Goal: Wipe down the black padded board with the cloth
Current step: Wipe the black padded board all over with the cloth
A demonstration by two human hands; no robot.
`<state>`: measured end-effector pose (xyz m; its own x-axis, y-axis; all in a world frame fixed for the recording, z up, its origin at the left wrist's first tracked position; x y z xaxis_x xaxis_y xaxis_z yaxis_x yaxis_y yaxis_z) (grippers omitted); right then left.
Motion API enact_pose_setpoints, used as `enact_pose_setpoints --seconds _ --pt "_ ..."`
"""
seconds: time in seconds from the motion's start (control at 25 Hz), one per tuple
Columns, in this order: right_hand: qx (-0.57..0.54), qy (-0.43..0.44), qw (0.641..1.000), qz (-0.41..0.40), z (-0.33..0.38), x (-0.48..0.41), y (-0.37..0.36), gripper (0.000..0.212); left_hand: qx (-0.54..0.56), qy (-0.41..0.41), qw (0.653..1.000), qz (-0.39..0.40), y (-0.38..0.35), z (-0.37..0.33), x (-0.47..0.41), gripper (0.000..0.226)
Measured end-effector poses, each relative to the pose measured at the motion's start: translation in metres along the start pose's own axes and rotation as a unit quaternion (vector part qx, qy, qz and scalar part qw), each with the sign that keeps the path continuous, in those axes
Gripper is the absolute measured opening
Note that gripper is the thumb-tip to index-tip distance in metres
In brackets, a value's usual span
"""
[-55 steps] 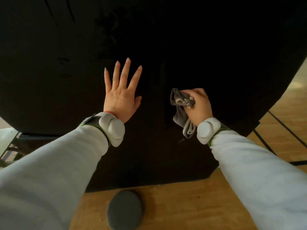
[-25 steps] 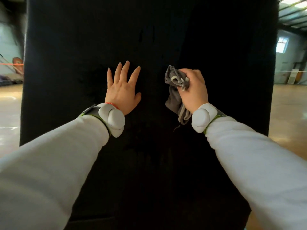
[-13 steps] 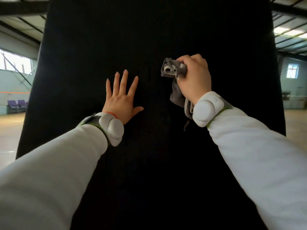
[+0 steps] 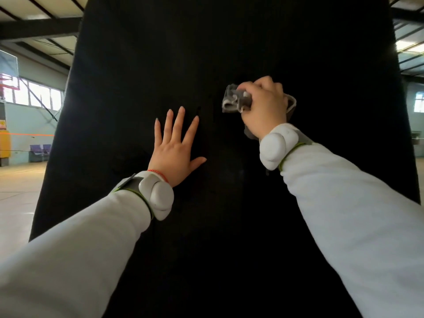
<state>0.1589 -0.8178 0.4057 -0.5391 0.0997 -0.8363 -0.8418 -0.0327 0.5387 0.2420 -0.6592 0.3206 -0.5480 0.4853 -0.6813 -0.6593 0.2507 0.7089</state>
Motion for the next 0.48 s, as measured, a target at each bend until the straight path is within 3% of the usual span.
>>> enact_pose_setpoints --seconds 0.16,0.32,0.36,0.48 --pt "0.001 0.086 0.996 0.034 0.001 0.048 -0.037 0.031 0.015 -0.014 1.000 -0.020 -0.002 0.000 0.001 0.088" --pt "0.014 0.138 0.978 0.153 0.002 0.065 -0.044 0.027 0.012 -0.013 1.000 -0.010 -0.003 0.002 0.000 0.089" --pt "0.010 0.122 0.984 0.129 -0.001 0.057 -0.033 0.027 0.009 -0.011 1.000 -0.005 -0.003 0.001 0.000 0.090" --pt "-0.001 -0.003 0.999 -0.048 -0.009 0.020 0.015 0.033 0.003 -0.012 1.000 0.000 -0.005 0.002 -0.002 0.090"
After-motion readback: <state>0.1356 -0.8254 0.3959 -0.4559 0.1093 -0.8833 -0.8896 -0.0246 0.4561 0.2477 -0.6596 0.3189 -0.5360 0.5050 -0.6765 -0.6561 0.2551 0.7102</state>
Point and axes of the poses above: each hand's wrist, its own x-axis away from the middle knuckle, its own y-axis out of the back of the hand, z = x × y, the point moved 6 cm from there along -x, towards the middle knuckle, and after that the axes turned 15 degrees about z, right-handed, at the moved point
